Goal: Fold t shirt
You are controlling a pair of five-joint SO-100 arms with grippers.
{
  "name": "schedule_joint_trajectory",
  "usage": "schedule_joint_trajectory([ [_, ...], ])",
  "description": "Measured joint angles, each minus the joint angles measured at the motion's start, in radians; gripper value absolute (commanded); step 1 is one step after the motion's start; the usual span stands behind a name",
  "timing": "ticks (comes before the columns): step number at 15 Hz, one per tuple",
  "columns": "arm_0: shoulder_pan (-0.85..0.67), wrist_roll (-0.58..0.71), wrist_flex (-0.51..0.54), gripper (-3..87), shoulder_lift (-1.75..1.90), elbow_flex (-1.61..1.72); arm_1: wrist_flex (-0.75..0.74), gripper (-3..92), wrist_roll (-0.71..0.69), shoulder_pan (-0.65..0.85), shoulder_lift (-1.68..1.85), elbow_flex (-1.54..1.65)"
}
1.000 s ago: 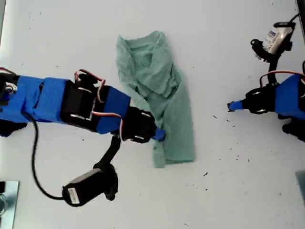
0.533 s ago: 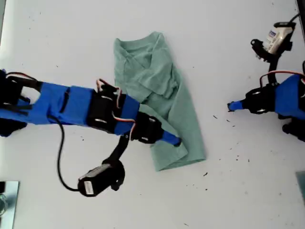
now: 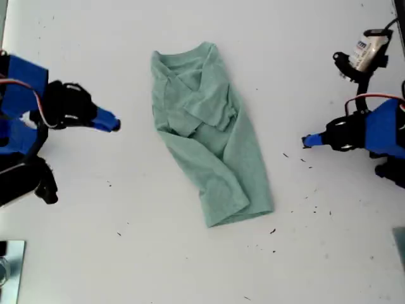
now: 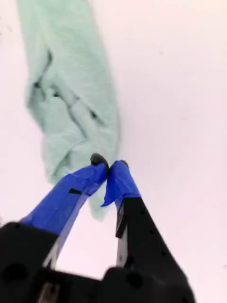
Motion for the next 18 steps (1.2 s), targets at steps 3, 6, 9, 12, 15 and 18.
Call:
schedule_joint_trajectory([
  [3,0.067,-0.149,-0.078,-0.3,0.449,0.528,0.000,2.4,0.000,0.000,0.000,0.000],
  [6,0.107,-0.232,-0.086,-0.3,0.695,0.675,0.000,2.4,0.008,0.000,0.000,0.000],
  [9,0.118,-0.261,-0.104,-0.3,0.557,0.643,0.000,16.7,0.051,-0.018,0.003,-0.003],
  [12,0.201,-0.270,0.034,25.5,0.106,0.133,-0.035,29.4,0.152,-0.164,-0.149,-0.261],
  [15,0.316,-0.155,0.213,26.8,-0.644,-0.701,0.152,31.2,0.229,-0.324,-0.910,-0.985],
  [18,0.356,-0.069,0.225,27.4,-1.315,-1.379,0.193,30.4,0.324,-0.426,-1.322,-1.304],
])
